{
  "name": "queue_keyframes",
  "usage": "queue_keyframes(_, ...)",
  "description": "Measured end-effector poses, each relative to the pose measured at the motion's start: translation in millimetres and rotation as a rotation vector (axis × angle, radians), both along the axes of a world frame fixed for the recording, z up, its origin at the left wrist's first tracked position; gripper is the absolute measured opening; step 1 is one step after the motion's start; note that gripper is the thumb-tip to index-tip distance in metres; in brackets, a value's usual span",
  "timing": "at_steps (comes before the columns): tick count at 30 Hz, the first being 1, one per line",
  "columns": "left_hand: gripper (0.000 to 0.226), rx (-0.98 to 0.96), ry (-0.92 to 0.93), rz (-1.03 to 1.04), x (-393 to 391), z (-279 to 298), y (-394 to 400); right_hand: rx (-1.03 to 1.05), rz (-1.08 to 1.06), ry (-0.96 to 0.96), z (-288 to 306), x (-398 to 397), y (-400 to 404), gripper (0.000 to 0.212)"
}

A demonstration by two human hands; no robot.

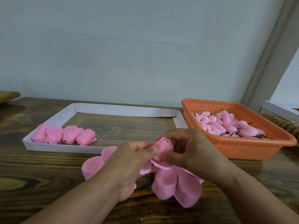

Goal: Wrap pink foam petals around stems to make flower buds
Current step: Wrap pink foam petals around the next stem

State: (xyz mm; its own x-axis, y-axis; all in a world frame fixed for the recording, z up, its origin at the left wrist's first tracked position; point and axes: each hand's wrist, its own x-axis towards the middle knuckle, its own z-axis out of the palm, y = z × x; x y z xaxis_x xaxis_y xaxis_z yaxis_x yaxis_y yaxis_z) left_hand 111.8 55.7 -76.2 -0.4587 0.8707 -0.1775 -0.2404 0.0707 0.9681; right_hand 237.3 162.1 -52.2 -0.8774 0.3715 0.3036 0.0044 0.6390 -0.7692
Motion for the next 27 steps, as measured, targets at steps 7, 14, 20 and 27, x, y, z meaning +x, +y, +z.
queue_keyframes(7,0.022,0.063,-0.114,0.082,-4,-3,3,-0.034,-0.127,0.050,-5,-4,1,0.012)
queue_keyframes(14,0.033,0.243,-0.304,-0.085,-3,-2,4,-0.045,-0.289,0.119,-6,-4,3,0.013)
queue_keyframes(20,0.024,0.142,-0.130,0.017,1,-7,3,0.108,-0.206,-0.005,-4,-4,-4,0.012)
queue_keyframes(27,0.024,0.048,-0.032,0.028,2,-6,1,0.445,-0.155,-0.095,-1,-2,-9,0.014)
